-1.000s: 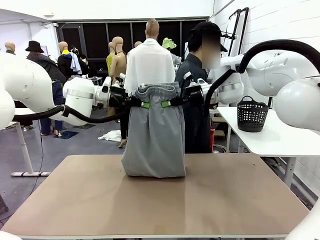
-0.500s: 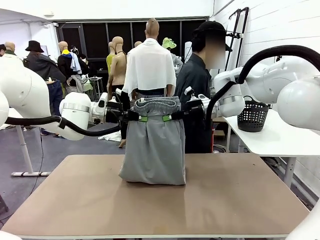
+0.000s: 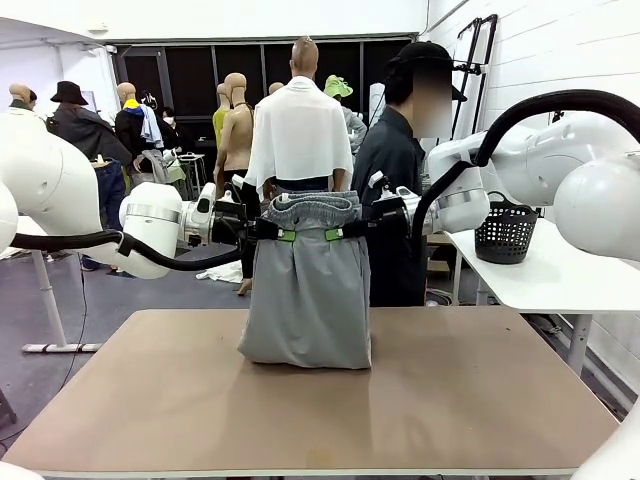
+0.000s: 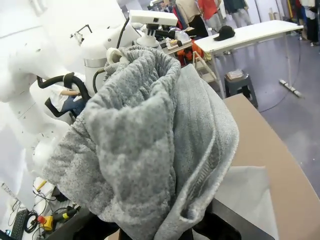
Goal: Fold the training pants.
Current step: Fold the Training pants in half.
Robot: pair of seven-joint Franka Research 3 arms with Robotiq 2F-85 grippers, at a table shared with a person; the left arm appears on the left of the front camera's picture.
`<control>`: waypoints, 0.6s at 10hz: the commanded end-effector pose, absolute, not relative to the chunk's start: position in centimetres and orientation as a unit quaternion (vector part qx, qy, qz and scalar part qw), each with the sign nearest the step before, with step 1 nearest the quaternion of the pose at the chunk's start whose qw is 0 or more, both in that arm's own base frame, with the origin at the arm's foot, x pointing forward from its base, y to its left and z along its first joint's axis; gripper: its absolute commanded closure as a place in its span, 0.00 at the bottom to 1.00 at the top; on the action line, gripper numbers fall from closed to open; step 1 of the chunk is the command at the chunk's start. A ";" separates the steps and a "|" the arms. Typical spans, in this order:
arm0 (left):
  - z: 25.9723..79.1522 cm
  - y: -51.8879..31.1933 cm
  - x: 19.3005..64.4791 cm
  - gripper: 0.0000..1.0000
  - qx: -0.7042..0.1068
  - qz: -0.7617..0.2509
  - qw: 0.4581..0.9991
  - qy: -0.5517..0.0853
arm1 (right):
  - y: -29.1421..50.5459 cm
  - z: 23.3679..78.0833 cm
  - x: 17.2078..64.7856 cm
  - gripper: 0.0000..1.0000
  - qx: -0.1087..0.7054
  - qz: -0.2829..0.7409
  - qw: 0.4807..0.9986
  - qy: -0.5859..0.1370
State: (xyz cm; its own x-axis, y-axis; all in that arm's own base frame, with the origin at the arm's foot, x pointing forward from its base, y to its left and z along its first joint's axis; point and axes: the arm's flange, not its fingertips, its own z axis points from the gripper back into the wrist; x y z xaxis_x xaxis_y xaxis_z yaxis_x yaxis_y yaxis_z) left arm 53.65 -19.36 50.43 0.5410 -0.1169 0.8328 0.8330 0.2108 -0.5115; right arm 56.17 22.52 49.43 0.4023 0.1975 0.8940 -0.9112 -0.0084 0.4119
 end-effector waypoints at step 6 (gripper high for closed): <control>45.3 -16.5 46.8 1.00 -0.596 -0.239 0.734 -0.220 | 21.9 42.6 50.3 1.00 0.623 0.357 0.649 -0.251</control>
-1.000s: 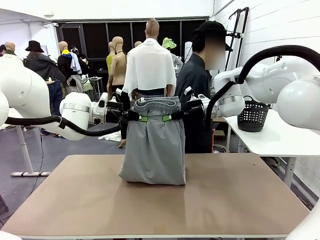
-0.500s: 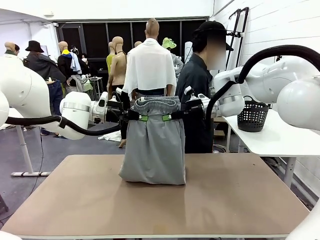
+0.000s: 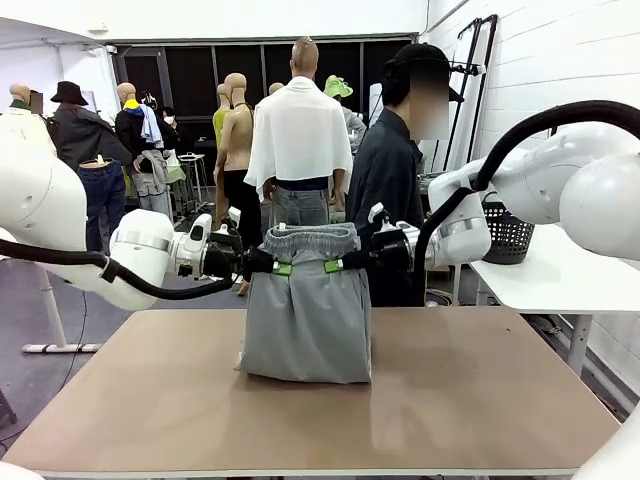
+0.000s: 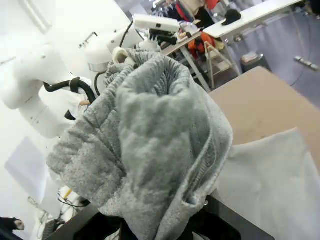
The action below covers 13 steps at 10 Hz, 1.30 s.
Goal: Fold the training pants.
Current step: Fold the Training pants in half.
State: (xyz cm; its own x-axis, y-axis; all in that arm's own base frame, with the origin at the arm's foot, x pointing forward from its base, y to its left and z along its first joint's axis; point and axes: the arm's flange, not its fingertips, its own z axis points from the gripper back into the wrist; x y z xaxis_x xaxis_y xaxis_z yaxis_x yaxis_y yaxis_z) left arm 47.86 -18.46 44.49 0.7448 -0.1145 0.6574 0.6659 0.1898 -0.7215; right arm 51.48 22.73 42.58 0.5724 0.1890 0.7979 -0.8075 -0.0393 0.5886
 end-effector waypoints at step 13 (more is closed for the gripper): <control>37.7 -16.7 43.7 1.00 -0.625 -0.191 0.745 -0.136 | 24.0 35.4 45.8 1.00 0.650 0.318 0.663 -0.192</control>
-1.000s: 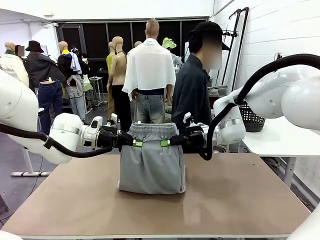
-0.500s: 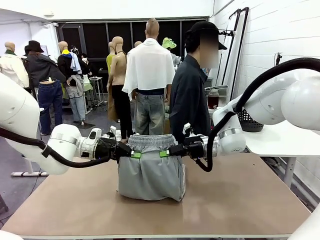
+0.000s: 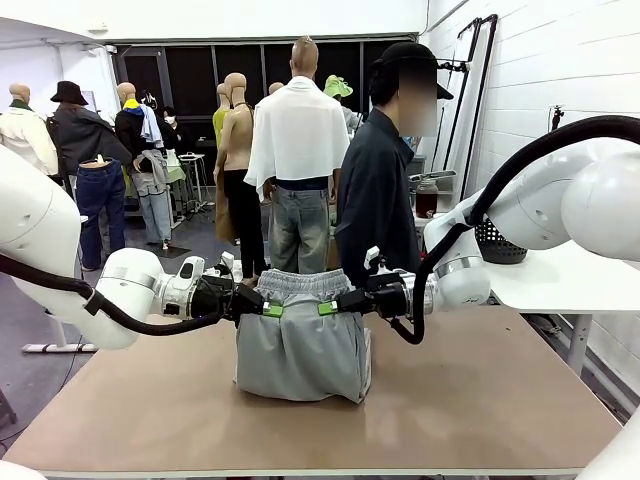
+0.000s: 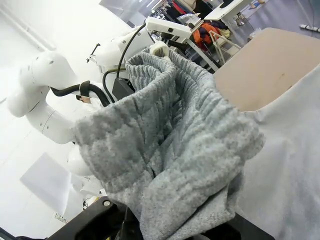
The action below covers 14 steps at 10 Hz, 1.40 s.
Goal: Fold the training pants.
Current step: Fold the Training pants in half.
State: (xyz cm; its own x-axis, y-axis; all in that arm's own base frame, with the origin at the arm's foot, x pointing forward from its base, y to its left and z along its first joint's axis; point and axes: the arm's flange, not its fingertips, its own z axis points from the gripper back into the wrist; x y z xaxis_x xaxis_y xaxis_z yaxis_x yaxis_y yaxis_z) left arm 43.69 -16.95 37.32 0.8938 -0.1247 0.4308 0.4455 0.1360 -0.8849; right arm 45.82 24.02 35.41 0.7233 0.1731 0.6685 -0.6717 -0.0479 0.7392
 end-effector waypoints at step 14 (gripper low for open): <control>31.0 -17.0 49.2 1.00 -0.581 -0.086 0.809 -0.034 | 20.7 26.2 47.8 1.00 0.666 0.140 0.716 -0.155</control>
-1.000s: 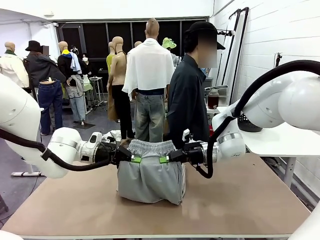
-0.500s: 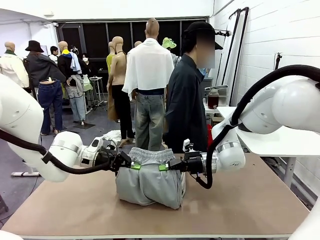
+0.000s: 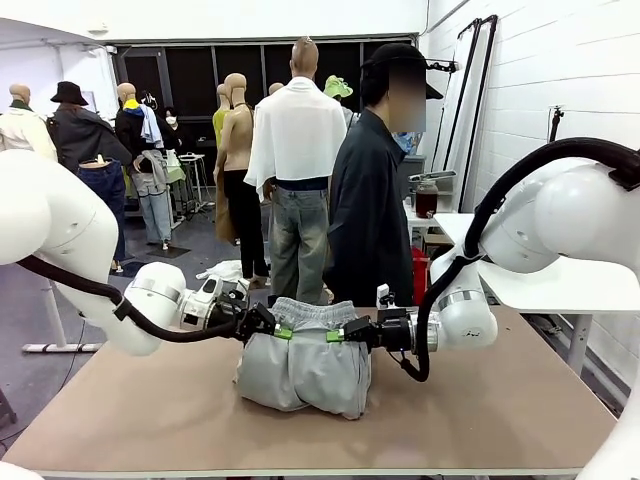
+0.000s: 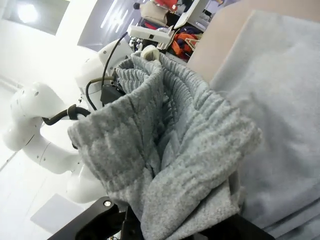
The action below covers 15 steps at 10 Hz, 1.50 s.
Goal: Fold the training pants.
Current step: Fold the Training pants in half.
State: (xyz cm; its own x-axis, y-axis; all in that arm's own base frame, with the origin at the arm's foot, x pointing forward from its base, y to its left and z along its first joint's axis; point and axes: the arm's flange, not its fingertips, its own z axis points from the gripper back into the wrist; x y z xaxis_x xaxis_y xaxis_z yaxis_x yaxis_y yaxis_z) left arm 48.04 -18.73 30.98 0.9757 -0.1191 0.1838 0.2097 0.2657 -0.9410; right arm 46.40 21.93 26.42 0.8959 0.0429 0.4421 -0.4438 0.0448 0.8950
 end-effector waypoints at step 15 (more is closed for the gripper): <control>29.5 -19.8 54.6 1.00 -0.581 -0.056 0.811 -0.038 | 23.2 25.3 52.6 1.00 0.642 0.139 0.737 -0.159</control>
